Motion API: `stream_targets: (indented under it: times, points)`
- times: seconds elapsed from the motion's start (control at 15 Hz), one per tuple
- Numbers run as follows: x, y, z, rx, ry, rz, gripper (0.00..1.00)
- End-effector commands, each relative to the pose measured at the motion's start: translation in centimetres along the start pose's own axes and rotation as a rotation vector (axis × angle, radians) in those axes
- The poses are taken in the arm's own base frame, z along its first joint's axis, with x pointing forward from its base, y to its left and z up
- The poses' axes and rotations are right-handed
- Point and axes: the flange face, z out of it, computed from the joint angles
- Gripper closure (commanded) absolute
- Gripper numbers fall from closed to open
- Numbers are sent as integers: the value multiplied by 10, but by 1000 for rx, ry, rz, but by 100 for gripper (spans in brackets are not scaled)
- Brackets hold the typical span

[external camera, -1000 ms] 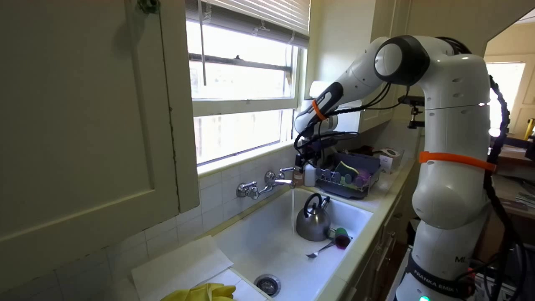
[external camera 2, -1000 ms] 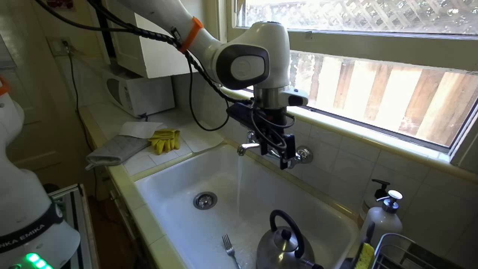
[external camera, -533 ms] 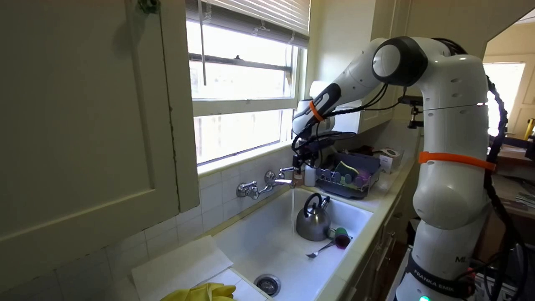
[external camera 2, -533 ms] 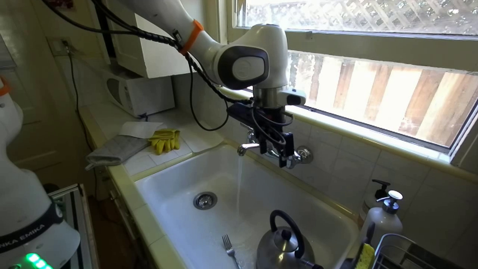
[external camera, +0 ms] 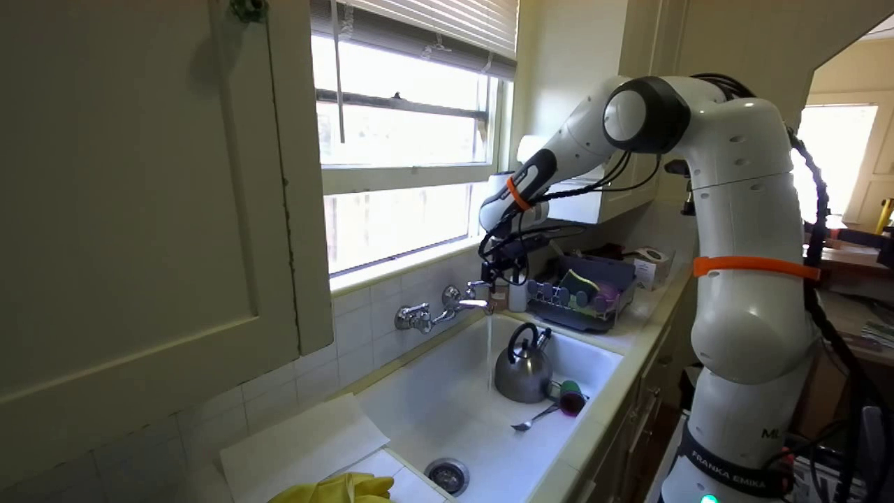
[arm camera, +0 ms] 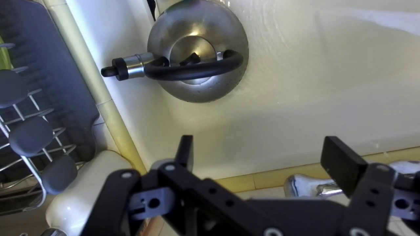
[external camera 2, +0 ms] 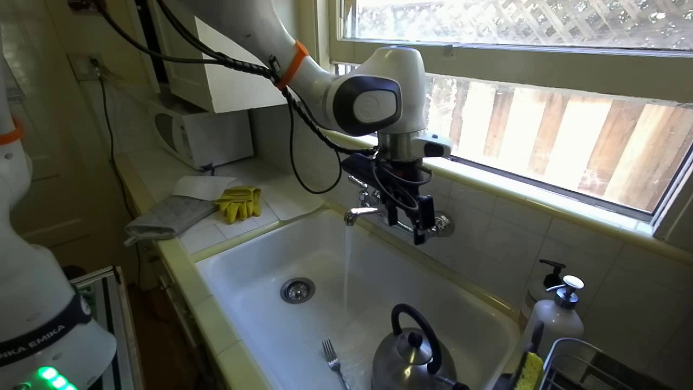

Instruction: Close the tap

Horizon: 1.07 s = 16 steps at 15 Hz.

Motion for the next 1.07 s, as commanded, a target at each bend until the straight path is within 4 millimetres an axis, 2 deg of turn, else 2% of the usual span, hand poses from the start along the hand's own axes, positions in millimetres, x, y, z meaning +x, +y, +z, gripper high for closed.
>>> stream_targets:
  times: [0.0,0.6,1.0]
  points:
    - [22,7,17,-15,-5,52,0]
    - [49,32,37,-52,-11,102,0]
    - [71,33,45,-37,33,94,0]
